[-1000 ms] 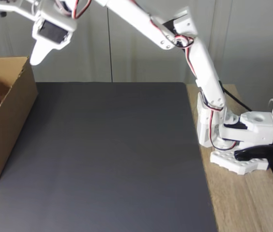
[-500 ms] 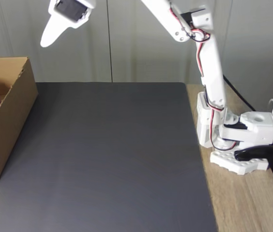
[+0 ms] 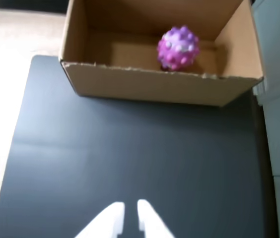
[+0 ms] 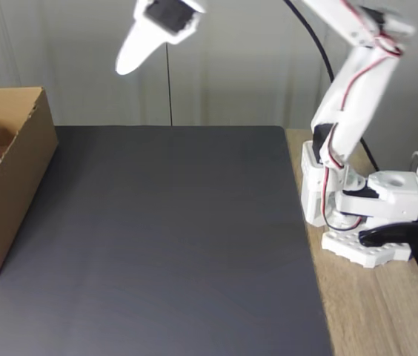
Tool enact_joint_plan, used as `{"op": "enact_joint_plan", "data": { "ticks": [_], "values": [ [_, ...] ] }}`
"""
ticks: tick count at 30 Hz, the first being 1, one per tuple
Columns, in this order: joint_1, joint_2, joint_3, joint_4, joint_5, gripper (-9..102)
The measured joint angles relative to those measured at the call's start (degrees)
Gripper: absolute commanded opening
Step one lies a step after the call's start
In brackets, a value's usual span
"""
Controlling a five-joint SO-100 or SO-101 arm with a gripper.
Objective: Grasp a ball and put it in the box.
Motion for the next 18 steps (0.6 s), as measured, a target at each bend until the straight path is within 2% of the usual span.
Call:
{"op": "enact_joint_plan", "data": {
  "ticks": [6,11,18],
  "values": [
    [-1.67,12.13,18.54,-6.59,-1.41,4],
    [-3.78,25.84,39.64,-17.58,-5.89,3],
    [-5.89,35.16,56.6,-22.5,-6.77,3]
  ]
}}
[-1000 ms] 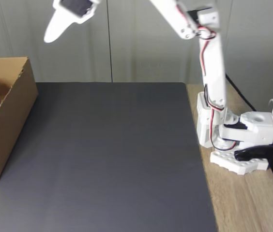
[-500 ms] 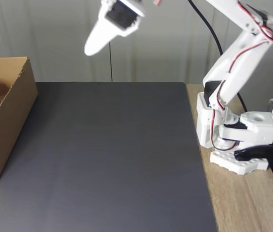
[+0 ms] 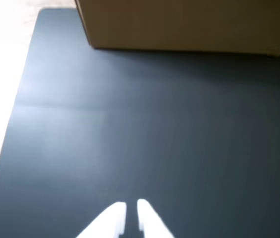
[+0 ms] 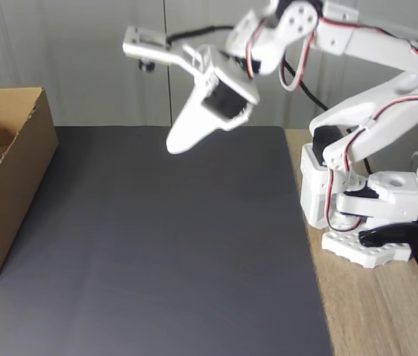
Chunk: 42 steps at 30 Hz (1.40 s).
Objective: Grasp a ball and put it in the box.
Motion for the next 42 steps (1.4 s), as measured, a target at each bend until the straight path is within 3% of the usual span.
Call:
{"op": "enact_joint_plan", "data": {
  "ticks": [12,26,42],
  "values": [
    [0.09,16.79,20.21,-3.43,-4.75,3],
    [4.48,30.94,33.75,-3.78,-7.29,4],
    [4.31,31.9,43.15,-5.54,-10.02,4]
  ]
}}
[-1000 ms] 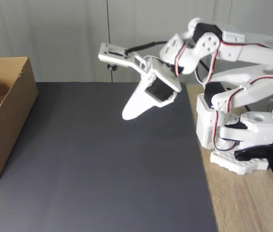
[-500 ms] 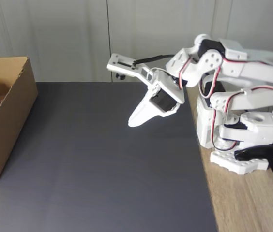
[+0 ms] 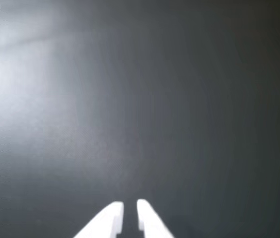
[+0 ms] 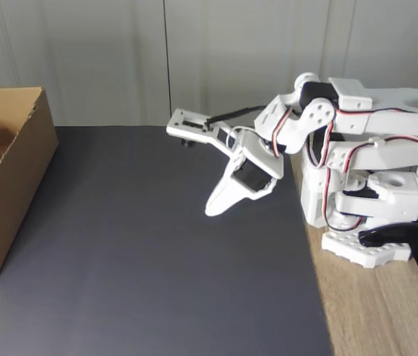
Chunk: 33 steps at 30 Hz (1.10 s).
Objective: Grasp a ball and put it in the box.
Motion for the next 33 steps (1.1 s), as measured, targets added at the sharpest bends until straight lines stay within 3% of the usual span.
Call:
{"op": "enact_joint_plan", "data": {
  "ticks": [10,17,33],
  "values": [
    [0.88,0.0,2.29,-0.18,-2.64,0],
    [-1.05,0.0,2.29,4.31,-3.87,0],
    [1.23,0.18,2.2,10.55,1.93,0]
  ]
}}
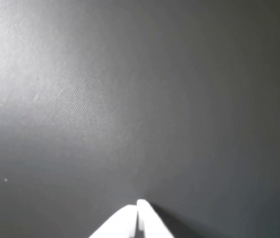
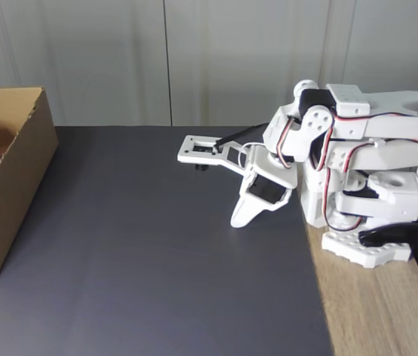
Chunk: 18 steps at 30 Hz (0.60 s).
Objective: Grasp a ball and put it in the box.
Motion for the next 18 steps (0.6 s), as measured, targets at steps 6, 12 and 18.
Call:
{"op": "enact_joint_plan", "data": {
  "ticks": [6,12,18],
  "values": [
    [-0.09,0.0,-0.18,4.57,0.7,0],
    [-0.88,0.09,-0.18,5.62,1.05,1],
    [-0.88,0.09,-0.18,5.62,1.05,1]
  ]
}}
